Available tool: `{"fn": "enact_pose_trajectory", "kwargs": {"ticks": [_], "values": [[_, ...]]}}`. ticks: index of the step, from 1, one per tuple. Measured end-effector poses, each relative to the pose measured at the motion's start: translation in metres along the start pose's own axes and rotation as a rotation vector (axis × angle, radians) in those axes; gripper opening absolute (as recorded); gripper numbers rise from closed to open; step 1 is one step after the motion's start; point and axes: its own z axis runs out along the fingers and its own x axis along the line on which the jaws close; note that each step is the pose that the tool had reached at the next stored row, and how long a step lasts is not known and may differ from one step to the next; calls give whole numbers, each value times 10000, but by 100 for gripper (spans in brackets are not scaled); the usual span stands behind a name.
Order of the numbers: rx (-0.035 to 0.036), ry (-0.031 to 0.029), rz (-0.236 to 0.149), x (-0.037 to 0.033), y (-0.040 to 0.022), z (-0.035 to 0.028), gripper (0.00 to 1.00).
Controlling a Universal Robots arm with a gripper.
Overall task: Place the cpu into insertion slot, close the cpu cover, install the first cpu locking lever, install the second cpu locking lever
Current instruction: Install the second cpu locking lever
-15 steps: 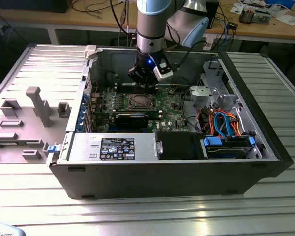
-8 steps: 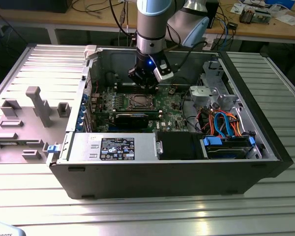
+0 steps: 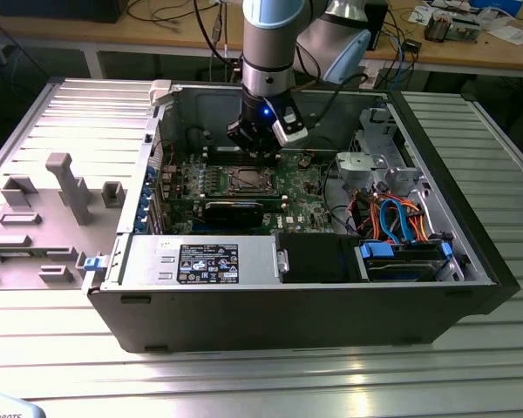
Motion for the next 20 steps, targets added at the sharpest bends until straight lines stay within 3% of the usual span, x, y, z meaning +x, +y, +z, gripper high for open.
{"fn": "enact_pose_trajectory", "kwargs": {"ticks": [6, 12, 16, 19, 20], "values": [[-1, 0, -1, 0, -17, -1, 11], [0, 0, 0, 0, -79, -6, 11], [40, 1, -1, 0, -76, -56, 11], [365, 2, -4, 0, -74, -78, 11], [695, 2, -8, -1, -74, -79, 11]]}}
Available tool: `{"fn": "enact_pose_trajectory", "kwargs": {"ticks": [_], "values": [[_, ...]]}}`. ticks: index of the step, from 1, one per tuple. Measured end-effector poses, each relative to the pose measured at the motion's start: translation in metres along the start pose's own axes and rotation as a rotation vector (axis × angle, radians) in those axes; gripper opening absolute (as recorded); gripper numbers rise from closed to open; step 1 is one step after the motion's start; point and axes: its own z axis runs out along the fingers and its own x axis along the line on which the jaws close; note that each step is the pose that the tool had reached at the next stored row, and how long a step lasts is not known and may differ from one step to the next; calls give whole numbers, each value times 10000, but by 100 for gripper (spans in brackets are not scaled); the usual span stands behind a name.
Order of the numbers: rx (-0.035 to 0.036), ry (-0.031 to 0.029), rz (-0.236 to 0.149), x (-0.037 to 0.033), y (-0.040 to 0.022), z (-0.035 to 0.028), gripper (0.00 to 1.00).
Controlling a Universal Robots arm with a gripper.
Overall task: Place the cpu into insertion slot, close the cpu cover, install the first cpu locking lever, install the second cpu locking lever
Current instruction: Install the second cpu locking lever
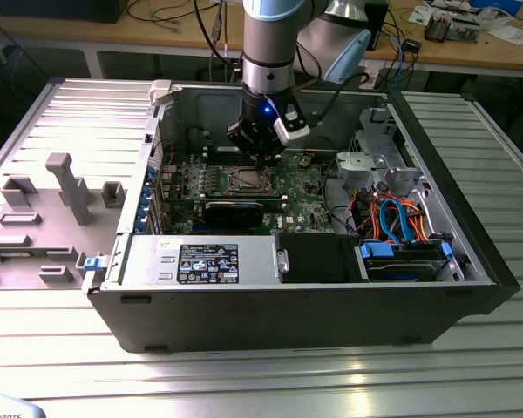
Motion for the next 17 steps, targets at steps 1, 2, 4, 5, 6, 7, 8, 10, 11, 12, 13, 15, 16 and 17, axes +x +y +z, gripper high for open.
{"fn": "enact_pose_trajectory", "kwargs": {"ticks": [1, 2, 4, 5, 6, 7, 8, 10, 11, 12, 13, 15, 16, 17], "values": [[104, 2, -1, 0, -1, -8, 11], [102, 2, -2, 0, 0, -17, 11], [103, 2, -2, 0, -11, -18, 11], [103, 2, -2, 0, -21, -18, 11], [102, 1, -1, 0, -38, -18, 11], [102, 1, -1, 0, -46, -17, 11], [102, 1, -1, 0, -53, -17, 11], [102, 1, -1, 0, -72, -18, 11], [102, 1, -1, 0, -81, -18, 11], [102, 2, -1, 1, -90, -18, 11], [103, 2, -1, 0, -101, -18, 11], [102, 1, 0, 0, -106, -18, 11], [105, 3, -1, 1, -108, -21, 11], [104, 3, -1, 1, -108, -26, 11]]}}
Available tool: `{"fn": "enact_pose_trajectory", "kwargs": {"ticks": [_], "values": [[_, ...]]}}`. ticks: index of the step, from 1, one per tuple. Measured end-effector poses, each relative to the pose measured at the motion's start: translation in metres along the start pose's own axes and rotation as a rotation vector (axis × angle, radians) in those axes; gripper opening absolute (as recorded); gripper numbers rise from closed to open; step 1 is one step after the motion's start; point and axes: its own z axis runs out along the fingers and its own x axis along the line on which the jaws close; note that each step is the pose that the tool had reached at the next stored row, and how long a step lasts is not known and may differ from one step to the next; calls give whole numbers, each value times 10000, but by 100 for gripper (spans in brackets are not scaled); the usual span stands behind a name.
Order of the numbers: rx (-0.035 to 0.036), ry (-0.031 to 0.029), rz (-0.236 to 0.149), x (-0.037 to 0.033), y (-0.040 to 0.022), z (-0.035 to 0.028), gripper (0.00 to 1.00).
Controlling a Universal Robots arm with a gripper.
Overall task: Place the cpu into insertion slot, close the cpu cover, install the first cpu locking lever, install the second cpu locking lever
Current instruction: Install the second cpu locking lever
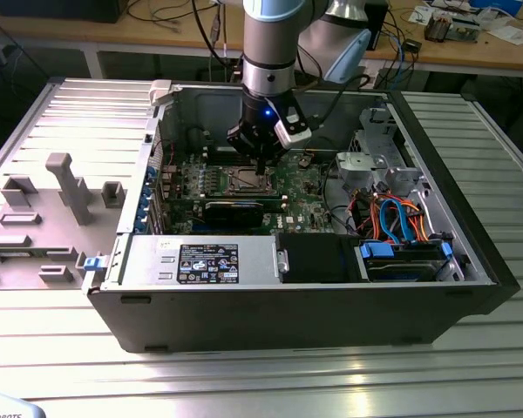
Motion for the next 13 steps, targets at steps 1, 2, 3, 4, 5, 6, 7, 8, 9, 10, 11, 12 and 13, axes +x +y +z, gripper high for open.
{"fn": "enact_pose_trajectory", "kwargs": {"ticks": [1, 2, 3, 4, 5, 6, 7, 8, 9, 10, 11, 12, 13], "values": [[-1, -2, 0, -1, 1, -13, 11], [-2, -2, 0, -1, 1, -21, 11], [-1, -1, 0, -1, 0, -33, 11], [-2, -2, 0, -1, 1, -44, 11], [-1, -1, 0, -1, 1, -56, 11], [-1, -1, 0, -1, 0, -63, 11], [-4, -3, 0, -1, 0, -65, 11], [-4, -3, 0, -2, 0, -65, 11], [-1, -2, -1, -1, -3, -66, 11], [-1, -1, -1, -2, -11, -66, 11], [-1, -2, 0, -1, -19, -66, 11], [-2, -1, 0, -1, -25, -66, 11], [-2, -2, 0, -1, -31, -66, 11]]}}
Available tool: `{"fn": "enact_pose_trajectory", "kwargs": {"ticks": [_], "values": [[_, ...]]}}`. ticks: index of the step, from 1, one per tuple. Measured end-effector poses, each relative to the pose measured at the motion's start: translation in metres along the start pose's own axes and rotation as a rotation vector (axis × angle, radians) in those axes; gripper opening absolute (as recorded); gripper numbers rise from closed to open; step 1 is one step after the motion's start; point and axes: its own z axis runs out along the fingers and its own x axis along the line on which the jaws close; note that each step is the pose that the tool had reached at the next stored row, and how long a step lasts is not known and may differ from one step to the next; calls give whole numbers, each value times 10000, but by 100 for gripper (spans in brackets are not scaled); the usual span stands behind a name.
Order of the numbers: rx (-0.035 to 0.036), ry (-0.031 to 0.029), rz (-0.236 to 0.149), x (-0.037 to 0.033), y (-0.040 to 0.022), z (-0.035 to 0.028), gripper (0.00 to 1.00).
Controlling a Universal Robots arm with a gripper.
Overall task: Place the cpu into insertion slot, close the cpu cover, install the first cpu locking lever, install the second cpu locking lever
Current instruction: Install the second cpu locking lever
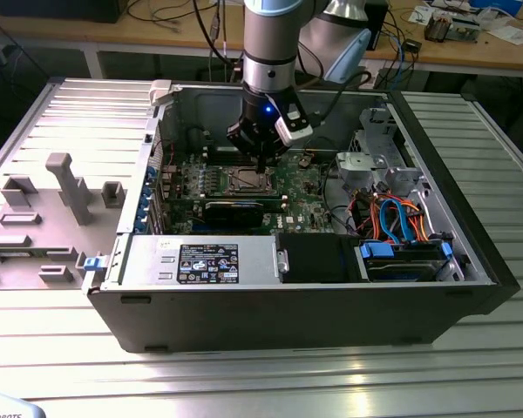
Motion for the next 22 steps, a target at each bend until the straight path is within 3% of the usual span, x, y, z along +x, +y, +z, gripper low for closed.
{"fn": "enact_pose_trajectory", "kwargs": {"ticks": [3, 17, 22], "values": [[0, 0, 0, 0, -29, 0, 11], [2, 1, 0, 1, -35, -3, 11], [0, 0, -1, -1, -35, -87, 11]]}}
